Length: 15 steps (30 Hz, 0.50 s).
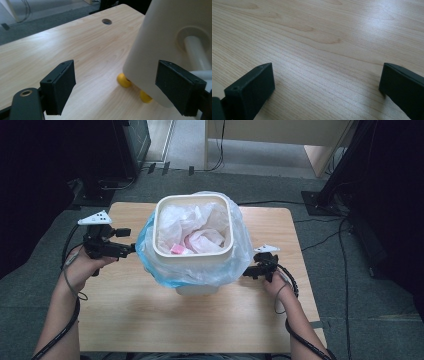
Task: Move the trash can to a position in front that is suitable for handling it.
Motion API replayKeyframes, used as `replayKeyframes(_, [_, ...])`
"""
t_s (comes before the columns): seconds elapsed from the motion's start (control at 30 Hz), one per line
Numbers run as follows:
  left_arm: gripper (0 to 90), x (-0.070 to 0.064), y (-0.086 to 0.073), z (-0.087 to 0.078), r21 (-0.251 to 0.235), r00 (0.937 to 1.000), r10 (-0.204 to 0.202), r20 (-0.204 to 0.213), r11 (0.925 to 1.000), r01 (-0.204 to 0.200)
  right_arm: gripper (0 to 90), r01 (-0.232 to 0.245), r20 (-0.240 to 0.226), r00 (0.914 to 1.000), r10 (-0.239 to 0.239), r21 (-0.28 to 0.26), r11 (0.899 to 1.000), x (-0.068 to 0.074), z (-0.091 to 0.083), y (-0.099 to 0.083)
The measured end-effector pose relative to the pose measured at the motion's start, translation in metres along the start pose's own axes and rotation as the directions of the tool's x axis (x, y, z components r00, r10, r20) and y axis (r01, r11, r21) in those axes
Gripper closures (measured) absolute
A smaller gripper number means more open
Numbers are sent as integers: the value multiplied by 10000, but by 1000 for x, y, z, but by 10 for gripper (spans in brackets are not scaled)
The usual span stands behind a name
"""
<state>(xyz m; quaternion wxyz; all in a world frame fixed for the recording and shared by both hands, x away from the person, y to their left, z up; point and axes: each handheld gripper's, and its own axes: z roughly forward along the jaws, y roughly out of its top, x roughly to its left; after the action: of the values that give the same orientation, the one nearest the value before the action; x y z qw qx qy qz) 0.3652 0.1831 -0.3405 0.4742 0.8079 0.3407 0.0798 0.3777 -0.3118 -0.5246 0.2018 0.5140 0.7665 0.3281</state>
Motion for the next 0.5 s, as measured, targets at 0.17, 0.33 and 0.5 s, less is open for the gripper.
replayKeyframes(0.17, [159,-2,2,-2,111,9997,160,-169,9998,-158,0,-2,5,10000,2,1,10000,0,0,0])
replayKeyframes(0.33, [159,-1,10,-4,-57,9993,251,-286,9997,-253,0,-81,72,9999,81,-10,10000,1,0,0])
replayKeyframes(0.5, [158,6,26,-2,-103,9999,-26,-128,9999,25,0,-84,73,9999,84,-12,10000,1,0,0])
